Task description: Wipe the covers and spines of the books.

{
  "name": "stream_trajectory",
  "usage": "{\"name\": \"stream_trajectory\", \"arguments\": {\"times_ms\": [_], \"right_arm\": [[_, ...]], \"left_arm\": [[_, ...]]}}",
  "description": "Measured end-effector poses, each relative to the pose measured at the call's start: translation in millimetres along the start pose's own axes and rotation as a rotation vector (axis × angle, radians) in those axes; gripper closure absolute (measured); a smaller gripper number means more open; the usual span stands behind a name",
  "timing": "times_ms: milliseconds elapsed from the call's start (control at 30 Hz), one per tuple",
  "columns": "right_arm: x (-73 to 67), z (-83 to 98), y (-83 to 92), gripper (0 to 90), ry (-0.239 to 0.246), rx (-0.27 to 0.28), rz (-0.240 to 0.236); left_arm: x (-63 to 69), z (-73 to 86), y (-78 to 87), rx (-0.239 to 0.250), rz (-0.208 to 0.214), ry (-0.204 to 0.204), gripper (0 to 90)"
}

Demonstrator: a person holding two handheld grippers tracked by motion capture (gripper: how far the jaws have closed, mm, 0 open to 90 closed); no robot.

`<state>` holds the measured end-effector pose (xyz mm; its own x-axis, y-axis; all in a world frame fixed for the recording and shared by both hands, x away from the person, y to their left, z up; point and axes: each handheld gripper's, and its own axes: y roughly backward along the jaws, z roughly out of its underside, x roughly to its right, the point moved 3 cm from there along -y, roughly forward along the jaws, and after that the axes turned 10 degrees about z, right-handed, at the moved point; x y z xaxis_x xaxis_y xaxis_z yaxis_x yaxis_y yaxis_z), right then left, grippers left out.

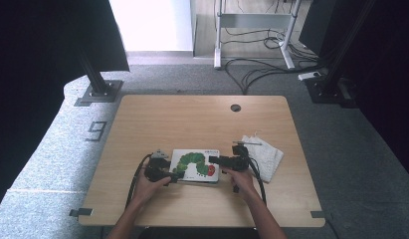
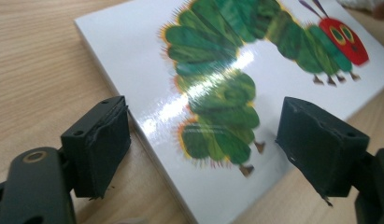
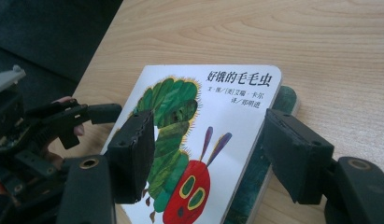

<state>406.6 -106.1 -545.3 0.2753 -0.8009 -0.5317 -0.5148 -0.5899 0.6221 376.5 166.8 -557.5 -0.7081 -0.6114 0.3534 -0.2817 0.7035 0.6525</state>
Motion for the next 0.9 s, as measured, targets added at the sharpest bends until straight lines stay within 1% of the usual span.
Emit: {"name": "stream_trajectory", "arguments": {"times_ms": [100,267,367,433,533,700,767,833,900], "right_arm": [[-1.1,-0.3,0.2,34.6,-0.004,0.001,-0.003],[-2.9,-0.4,-0.2,35.1,0.009,0.006,-0.001],[-3.1,-0.4,-0.7,35.1,0.004,0.004,-0.003],[-3.3,-0.5,-0.9,35.2,0.004,0.005,-0.004],[-3.3,-0.5,-1.0,35.3,0.005,0.006,-0.003],[-3.3,-0.9,-0.3,35.5,0.005,0.008,-0.007],[-3.3,-1.1,0.0,35.6,0.006,0.008,-0.008],[-3.1,-0.9,-0.4,35.6,0.007,0.008,-0.007],[-3.2,-0.9,-0.5,35.6,0.006,0.007,-0.007]], "left_arm": [[1.9,3.5,2.1,-0.012,0.015,-0.021,15.1],[5.1,8.6,5.4,-0.025,0.03,-0.048,13.9],[8.9,11.6,4.5,-0.046,0.009,-0.084,12.9],[10.5,12.3,3.4,-0.049,-0.003,-0.097,11.1],[12.3,12.8,1.4,-0.049,-0.024,-0.115,10.1],[14.2,14.0,-0.3,-0.046,-0.037,-0.129,8.2],[17.4,14.6,-2.3,-0.055,-0.065,-0.153,7.2],[22.8,16.1,-7.0,-0.082,-0.115,-0.194,4.4],[24.3,16.2,-8.5,-0.091,-0.131,-0.203,2.9]]}}
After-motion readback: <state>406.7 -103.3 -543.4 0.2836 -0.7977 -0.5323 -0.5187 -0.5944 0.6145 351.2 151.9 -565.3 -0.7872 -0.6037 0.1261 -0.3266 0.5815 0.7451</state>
